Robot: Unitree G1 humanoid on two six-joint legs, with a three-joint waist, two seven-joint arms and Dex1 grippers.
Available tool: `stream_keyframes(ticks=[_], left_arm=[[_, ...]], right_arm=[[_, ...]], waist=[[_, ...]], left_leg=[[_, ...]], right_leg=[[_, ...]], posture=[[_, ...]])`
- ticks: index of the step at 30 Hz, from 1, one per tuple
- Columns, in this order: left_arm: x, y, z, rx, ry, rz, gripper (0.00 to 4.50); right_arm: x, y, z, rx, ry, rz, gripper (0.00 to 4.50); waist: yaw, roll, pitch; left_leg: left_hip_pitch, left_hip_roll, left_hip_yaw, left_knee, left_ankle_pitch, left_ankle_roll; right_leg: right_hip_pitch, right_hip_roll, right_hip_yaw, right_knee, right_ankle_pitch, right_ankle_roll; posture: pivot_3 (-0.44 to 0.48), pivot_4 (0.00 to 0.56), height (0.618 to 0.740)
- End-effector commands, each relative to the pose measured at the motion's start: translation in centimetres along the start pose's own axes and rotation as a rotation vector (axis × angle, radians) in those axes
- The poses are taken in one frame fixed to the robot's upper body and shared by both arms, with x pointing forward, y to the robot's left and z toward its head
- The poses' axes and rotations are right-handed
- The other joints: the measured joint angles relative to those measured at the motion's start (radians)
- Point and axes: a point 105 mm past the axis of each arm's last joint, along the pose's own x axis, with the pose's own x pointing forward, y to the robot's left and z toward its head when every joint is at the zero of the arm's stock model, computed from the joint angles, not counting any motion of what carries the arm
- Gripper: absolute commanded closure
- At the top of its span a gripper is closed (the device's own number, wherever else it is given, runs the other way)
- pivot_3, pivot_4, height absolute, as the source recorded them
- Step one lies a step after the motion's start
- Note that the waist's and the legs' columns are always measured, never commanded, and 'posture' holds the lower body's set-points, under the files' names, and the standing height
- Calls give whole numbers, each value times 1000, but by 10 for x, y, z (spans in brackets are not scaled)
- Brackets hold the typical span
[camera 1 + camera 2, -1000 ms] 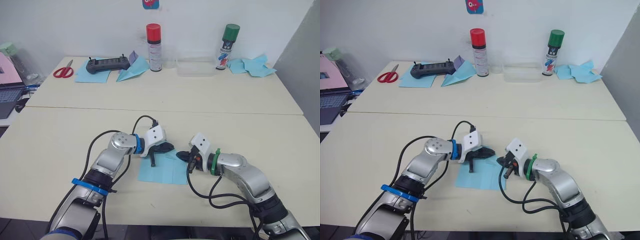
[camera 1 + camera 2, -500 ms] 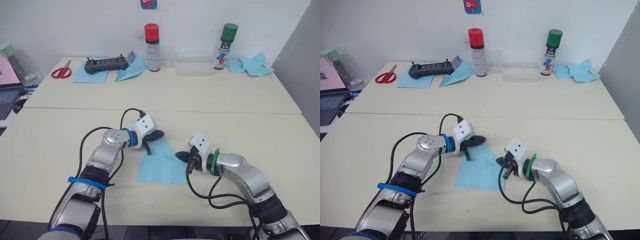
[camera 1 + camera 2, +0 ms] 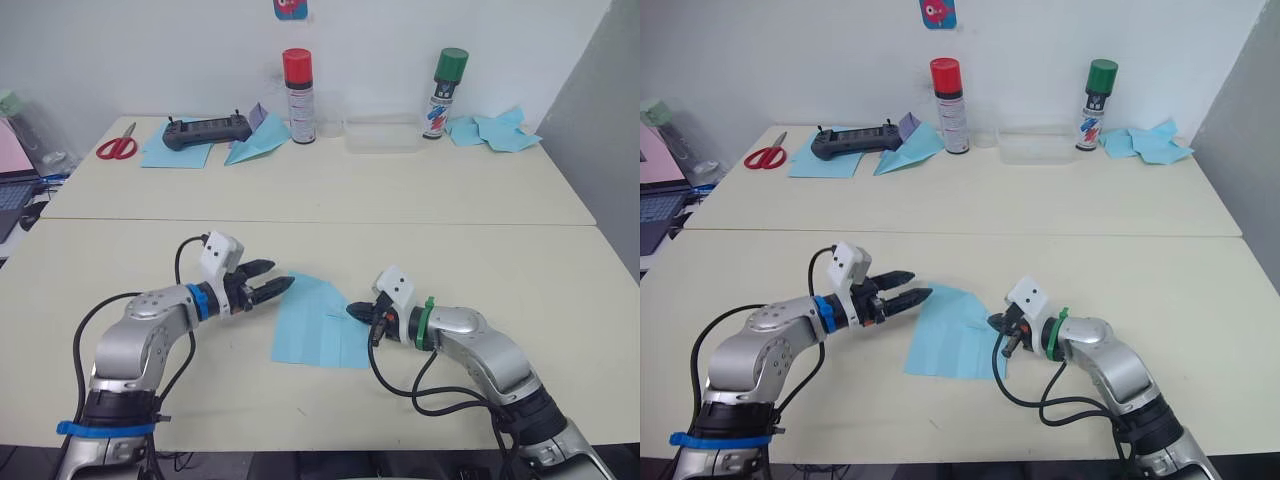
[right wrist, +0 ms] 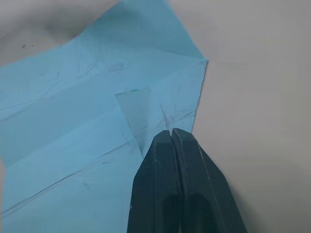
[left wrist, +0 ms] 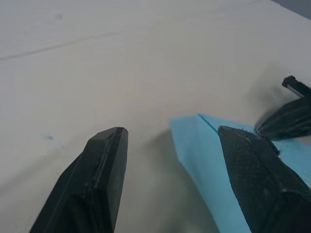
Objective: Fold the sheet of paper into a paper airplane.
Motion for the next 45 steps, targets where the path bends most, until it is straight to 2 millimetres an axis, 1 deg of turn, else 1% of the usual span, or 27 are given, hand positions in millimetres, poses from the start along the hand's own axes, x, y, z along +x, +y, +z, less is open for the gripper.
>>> stream_keyframes(ticks=[1, 3, 6, 7, 9, 12, 17, 20, 23, 24, 29, 35, 41, 45], left_arm=[[6, -13, 8, 19, -26, -33, 1228], [12, -15, 2, 32, -7, -32, 1228], [18, -19, 0, 45, 4, -51, 1228], [18, -20, -2, 58, 14, -57, 1402], [19, -20, -6, 76, 29, -66, 1816], [19, -21, -8, 102, 42, -77, 2761], [18, -19, -6, 121, 39, -80, 4473], [17, -14, -6, 194, 59, -70, 4494], [16, -8, 0, 257, 50, -70, 4494], [15, -8, 0, 289, 59, -87, 4494], [15, -11, 4, 313, 53, -139, 4494], [17, -23, -7, 472, 125, -236, 4494], [18, -25, -19, 595, 206, -282, 4494], [20, -26, -22, 656, 230, -307, 4494]], right_arm=[[4, 4, -9, 11, 38, 19, 4500], [5, 4, -8, 10, 36, 19, 4500], [5, 3, -8, 10, 36, 17, 4500], [5, 3, -8, 11, 36, 16, 4500], [4, 3, -8, 13, 37, 13, 4500], [3, 3, -9, 15, 36, 7, 4500], [2, 3, -9, 18, 37, 3, 4500], [2, 5, -9, 22, 29, 4, 4500], [5, 8, 1, 10, -9, 19, 4500], [6, 8, 4, 6, -18, 25, 4500], [9, 9, 12, -5, -32, 38, 4500], [12, 13, 14, -3, -38, 54, 4500], [13, 14, 13, 5, -37, 53, 4500], [13, 13, 13, 10, -36, 51, 4500]], waist=[[-1, 0, 0], [-2, 0, 0], [-6, 0, 0], [-7, 0, 0], [-8, 0, 0], [-8, 0, 0], [-8, 0, 0], [-8, 0, 0], [-8, 0, 0], [-9, 0, 0], [-10, 0, 0], [-10, 0, 1], [-10, 0, 1], [-9, 0, 1]], left_leg=[[0, 0, 0, 0, 0, 0], [1, 0, 1, 0, 0, 0], [1, 0, 1, -1, 0, 0], [1, 0, 1, -1, 0, 0], [1, 0, 1, -1, 0, 0], [1, 0, 1, -1, 0, 0], [1, 0, 2, -1, 0, 0], [1, 0, 2, -1, 0, 0], [1, 0, 2, -1, 0, 0], [1, 0, 2, -1, 0, 0], [1, 0, 2, -2, 0, 0], [0, 0, 2, -3, 0, 0], [0, 0, 2, -2, 0, 0], [-1, 0, 2, -2, 0, 0]], right_leg=[[0, 0, 0, 0, 0, 0], [0, 0, 1, 0, 0, 0], [0, 0, 1, 0, 0, 0], [0, 0, 1, 0, 0, 0], [0, 0, 1, 0, 0, 0], [0, 0, 1, 0, 0, 0], [0, 0, 2, 0, 0, 0], [0, 0, 2, -1, 0, 0], [0, 0, 2, -1, 0, 0], [-1, 0, 2, 0, 0, 0], [-1, 0, 2, -1, -1, -1], [-1, 0, 2, -1, -1, -1], [-1, 0, 2, -2, -1, -1], [-1, 0, 2, -2, -1, -1]], posture=[[0, 150, 740], [0, 150, 740], [0, 150, 740], [0, 150, 740], [0, 150, 740], [0, 150, 740], [0, 150, 740], [0, 150, 740], [0, 150, 740], [0, 150, 740], [0, 150, 740], [0, 150, 740], [0, 150, 740], [0, 150, 740]])
